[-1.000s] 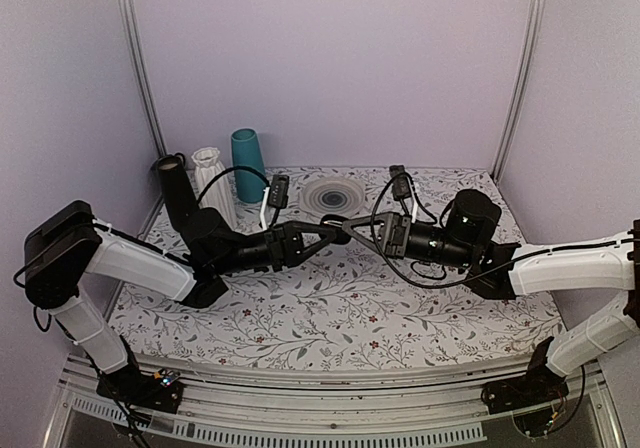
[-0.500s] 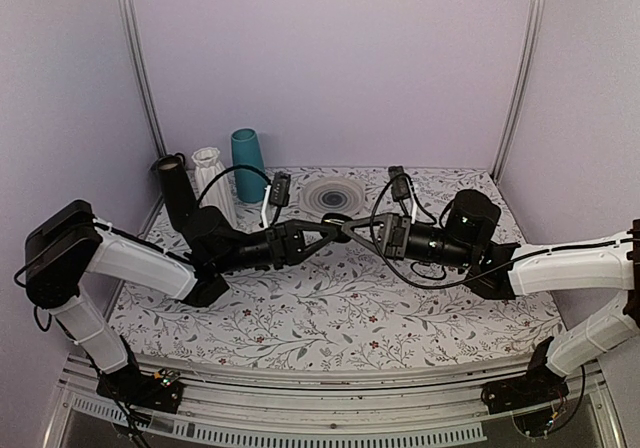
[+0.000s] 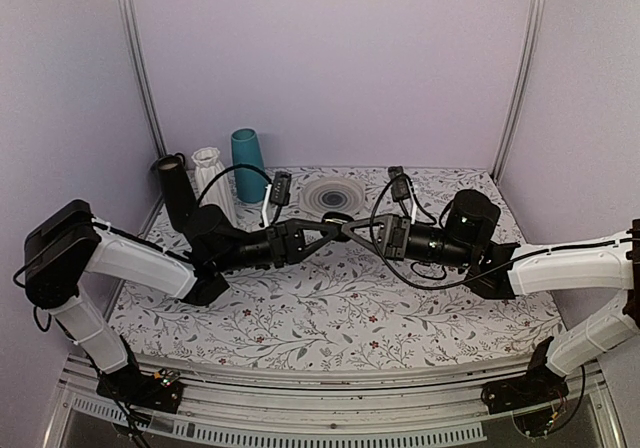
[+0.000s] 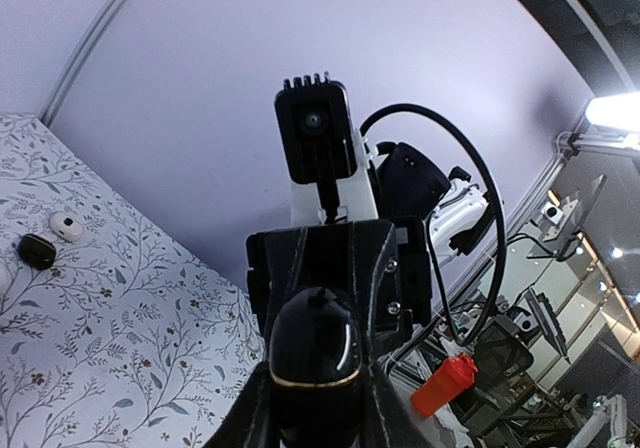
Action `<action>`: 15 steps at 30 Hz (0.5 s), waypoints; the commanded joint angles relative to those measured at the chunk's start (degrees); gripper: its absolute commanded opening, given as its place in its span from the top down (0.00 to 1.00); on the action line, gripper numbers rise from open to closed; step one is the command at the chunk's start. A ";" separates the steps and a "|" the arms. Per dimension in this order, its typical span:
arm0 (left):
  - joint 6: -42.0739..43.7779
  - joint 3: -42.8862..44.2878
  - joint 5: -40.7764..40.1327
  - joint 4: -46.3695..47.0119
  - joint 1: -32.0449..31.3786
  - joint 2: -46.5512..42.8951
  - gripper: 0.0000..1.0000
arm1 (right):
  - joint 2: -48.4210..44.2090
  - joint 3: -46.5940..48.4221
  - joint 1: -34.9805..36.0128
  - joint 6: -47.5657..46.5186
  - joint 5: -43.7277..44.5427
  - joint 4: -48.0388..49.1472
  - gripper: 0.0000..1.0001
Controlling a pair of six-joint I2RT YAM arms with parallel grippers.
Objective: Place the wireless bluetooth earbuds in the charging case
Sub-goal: Pass from the left arm to the right
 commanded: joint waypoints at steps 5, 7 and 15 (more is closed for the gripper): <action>9.26 0.50 -3.64 -11.65 0.53 -4.75 0.45 | -2.09 -0.71 0.71 0.94 -0.36 0.59 0.96; 10.95 -0.30 -4.53 -13.32 0.67 -6.26 0.40 | -2.61 -0.70 0.71 0.82 0.14 0.20 0.96; 17.24 -2.94 -9.66 -23.41 0.69 -12.65 0.04 | -4.25 -0.50 0.24 -0.18 3.44 -3.91 0.96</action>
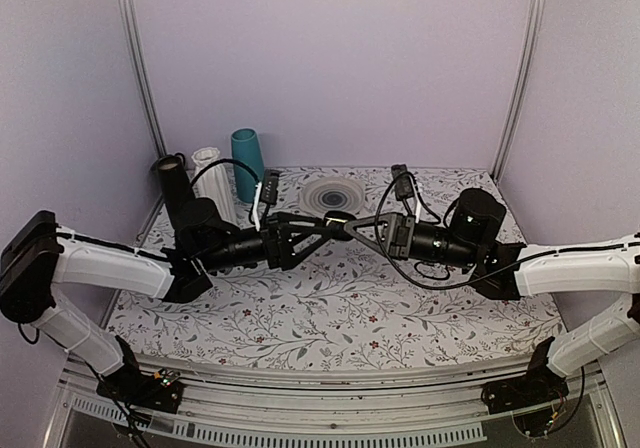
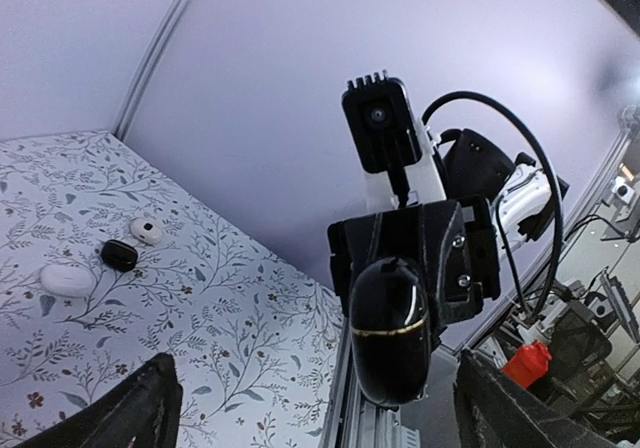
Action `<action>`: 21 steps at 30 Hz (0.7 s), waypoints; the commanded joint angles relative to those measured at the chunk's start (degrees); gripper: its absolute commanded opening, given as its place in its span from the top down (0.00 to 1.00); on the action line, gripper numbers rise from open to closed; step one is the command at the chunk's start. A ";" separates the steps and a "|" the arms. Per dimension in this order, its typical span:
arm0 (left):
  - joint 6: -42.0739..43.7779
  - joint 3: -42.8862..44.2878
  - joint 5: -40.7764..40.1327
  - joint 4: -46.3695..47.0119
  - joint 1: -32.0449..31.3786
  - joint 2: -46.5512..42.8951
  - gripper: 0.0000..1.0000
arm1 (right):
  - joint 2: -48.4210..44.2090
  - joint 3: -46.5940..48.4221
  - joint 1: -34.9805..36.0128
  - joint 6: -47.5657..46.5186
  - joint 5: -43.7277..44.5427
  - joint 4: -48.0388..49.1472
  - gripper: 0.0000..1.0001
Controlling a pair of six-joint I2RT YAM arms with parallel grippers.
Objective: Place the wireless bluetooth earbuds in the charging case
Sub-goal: Pass from the left arm to the right, then place the charging case with the earbuds at the center of the board.
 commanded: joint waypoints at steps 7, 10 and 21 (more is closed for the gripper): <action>11.34 -2.14 -13.35 -22.66 0.56 -11.55 0.04 | -3.11 -0.46 -2.56 -1.88 4.69 -6.10 0.96; 6.76 -3.98 -24.17 -27.05 0.92 -15.67 0.04 | -2.76 0.21 -3.70 -2.60 5.72 -7.97 0.96; 8.00 -3.43 -33.75 -42.55 4.48 -22.86 0.04 | 2.43 3.52 -8.31 -4.79 10.42 -12.73 0.97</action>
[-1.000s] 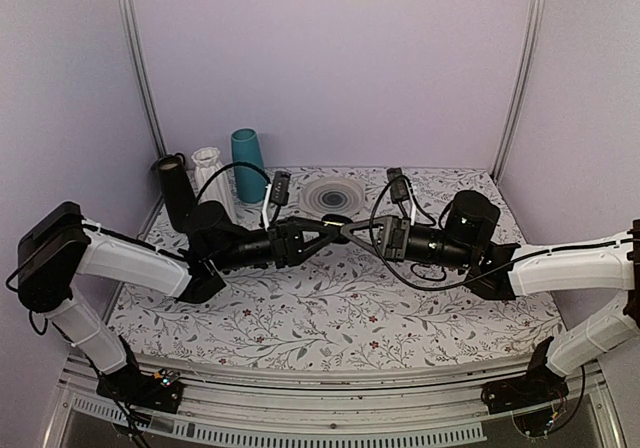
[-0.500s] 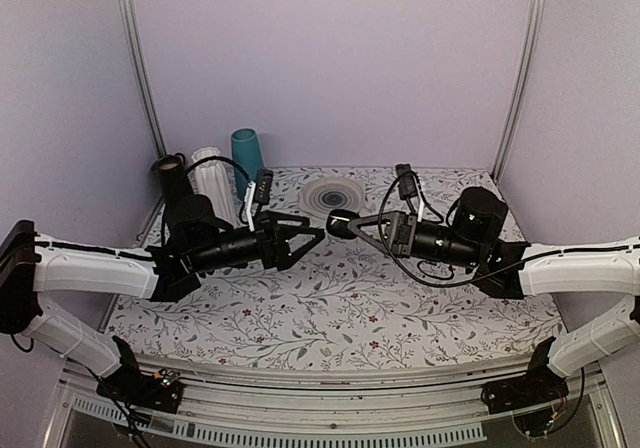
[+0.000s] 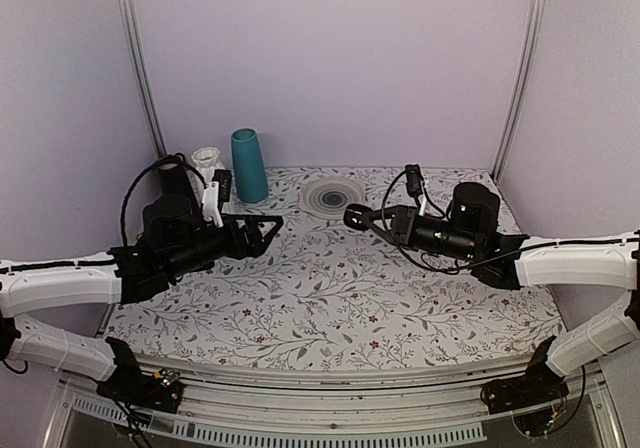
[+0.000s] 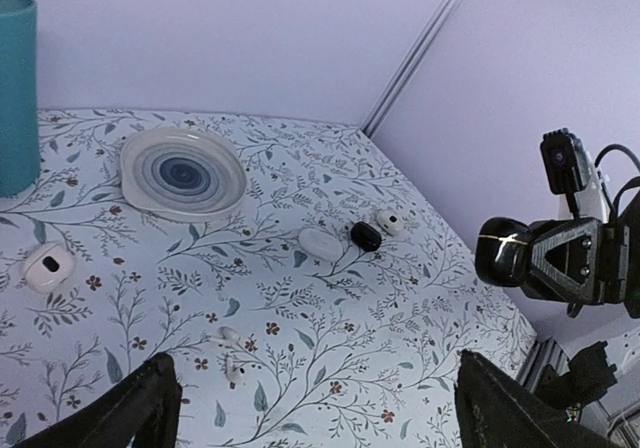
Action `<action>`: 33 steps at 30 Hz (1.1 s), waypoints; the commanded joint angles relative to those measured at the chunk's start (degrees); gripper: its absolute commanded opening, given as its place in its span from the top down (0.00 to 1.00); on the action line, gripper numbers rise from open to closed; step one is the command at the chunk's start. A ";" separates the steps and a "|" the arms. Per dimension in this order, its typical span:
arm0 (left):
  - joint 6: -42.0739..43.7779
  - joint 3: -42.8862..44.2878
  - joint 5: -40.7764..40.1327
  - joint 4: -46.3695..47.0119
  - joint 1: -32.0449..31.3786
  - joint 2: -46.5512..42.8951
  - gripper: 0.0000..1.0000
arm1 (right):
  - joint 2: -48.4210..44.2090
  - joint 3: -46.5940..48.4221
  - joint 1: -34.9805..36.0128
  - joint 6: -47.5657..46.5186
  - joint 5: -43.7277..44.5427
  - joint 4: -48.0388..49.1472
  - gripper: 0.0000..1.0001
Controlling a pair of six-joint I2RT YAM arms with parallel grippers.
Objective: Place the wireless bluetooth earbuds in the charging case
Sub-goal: Place the charging case with the earbuds at the center of the board.
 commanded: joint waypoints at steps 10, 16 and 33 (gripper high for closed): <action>2.29 -3.32 -0.99 -2.81 1.28 -5.96 0.04 | 12.87 8.65 -6.04 -2.60 0.20 -4.81 0.97; 1.31 -4.06 0.92 -0.77 1.24 -6.33 0.04 | 22.71 14.63 -8.41 -2.14 -3.38 -7.03 0.98; 0.06 -4.16 -0.44 -6.10 1.26 -11.39 0.04 | 39.25 25.20 -12.57 0.71 -8.83 -10.32 0.97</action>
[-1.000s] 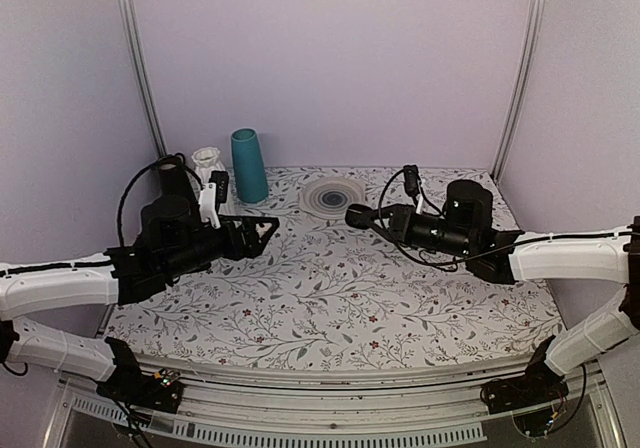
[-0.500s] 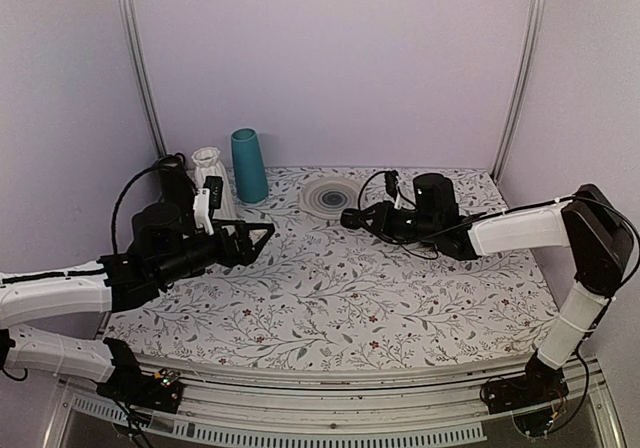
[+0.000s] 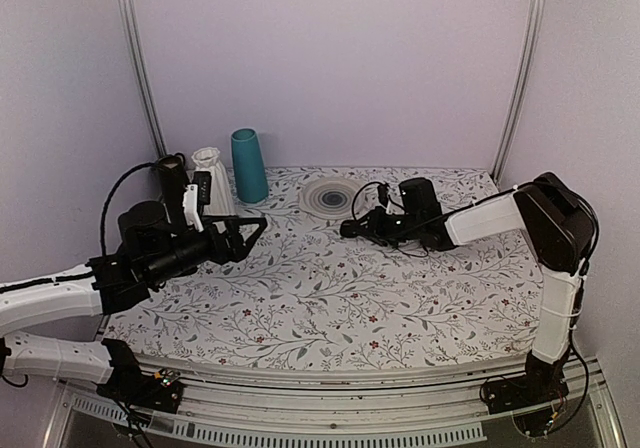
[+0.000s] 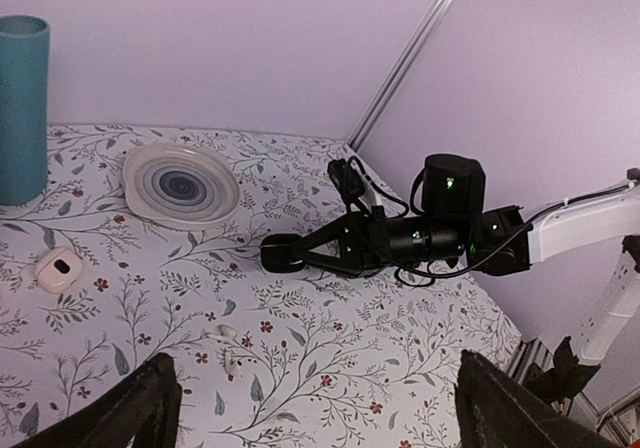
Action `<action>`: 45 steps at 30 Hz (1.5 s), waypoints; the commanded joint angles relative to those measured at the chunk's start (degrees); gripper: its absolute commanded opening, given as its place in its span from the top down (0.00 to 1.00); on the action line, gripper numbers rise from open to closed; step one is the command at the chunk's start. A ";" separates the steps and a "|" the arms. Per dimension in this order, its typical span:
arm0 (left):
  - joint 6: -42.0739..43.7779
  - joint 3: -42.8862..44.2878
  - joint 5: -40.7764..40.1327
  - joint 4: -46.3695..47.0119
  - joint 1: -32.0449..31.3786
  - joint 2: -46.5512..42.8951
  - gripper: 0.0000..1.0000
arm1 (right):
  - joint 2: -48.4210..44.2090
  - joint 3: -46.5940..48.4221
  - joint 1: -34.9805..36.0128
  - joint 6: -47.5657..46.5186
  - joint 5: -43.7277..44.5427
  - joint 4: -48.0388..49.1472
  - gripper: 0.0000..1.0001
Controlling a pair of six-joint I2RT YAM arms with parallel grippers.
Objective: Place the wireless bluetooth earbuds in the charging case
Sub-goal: Place the charging case with the earbuds at the center of the board.
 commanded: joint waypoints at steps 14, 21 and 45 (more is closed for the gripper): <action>-0.24 -0.33 -0.70 -2.08 0.85 -0.63 0.04 | 5.49 3.53 -1.63 1.95 -2.56 -3.47 0.93; -0.13 -0.11 -0.60 -2.13 0.80 -0.58 0.04 | 5.87 3.93 -1.74 1.58 -2.07 -4.91 0.86; -0.48 -0.81 0.53 -1.69 0.85 -0.09 0.04 | 5.73 5.27 -1.72 -2.60 0.21 -10.75 0.75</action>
